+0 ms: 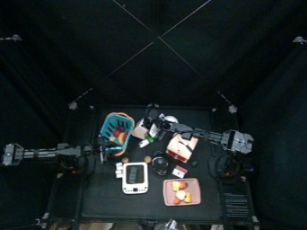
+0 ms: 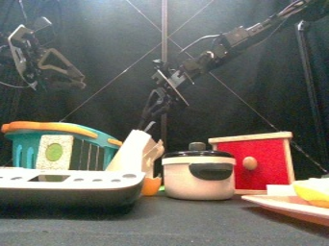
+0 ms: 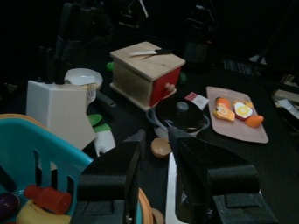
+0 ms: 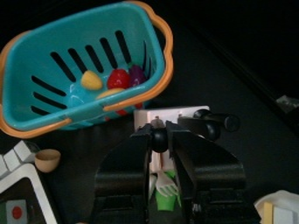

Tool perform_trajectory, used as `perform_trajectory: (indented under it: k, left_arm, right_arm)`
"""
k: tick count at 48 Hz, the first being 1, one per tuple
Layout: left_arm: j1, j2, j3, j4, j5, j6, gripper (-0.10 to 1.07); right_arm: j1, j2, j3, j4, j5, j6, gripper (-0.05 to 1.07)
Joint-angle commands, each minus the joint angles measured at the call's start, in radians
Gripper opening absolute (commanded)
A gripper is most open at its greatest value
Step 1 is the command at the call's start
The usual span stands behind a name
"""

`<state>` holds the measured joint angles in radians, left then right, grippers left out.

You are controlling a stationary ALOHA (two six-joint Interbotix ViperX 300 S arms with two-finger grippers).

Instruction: Pull out cleaver

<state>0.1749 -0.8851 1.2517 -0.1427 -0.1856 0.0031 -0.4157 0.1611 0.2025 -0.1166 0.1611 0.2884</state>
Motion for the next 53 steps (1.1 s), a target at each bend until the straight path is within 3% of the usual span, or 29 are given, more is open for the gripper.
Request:
perform_trajectory:
  k: [1,14,53]
  left_arm:
    - [0.003,0.000,-0.021,0.003,-0.008,0.000,0.70]
    - [0.006,0.002,-0.018,0.002,-0.008,0.000,0.70]
    - [0.011,0.002,-0.014,-0.002,-0.006,-0.002,0.70]
  right_arm:
    - [-0.006,-0.011,-0.017,0.000,-0.011,0.002,0.50]
    - [-0.009,-0.006,-0.009,-0.009,0.041,0.000,0.50]
    - [-0.049,-0.023,-0.026,-0.069,0.015,0.003,0.50]
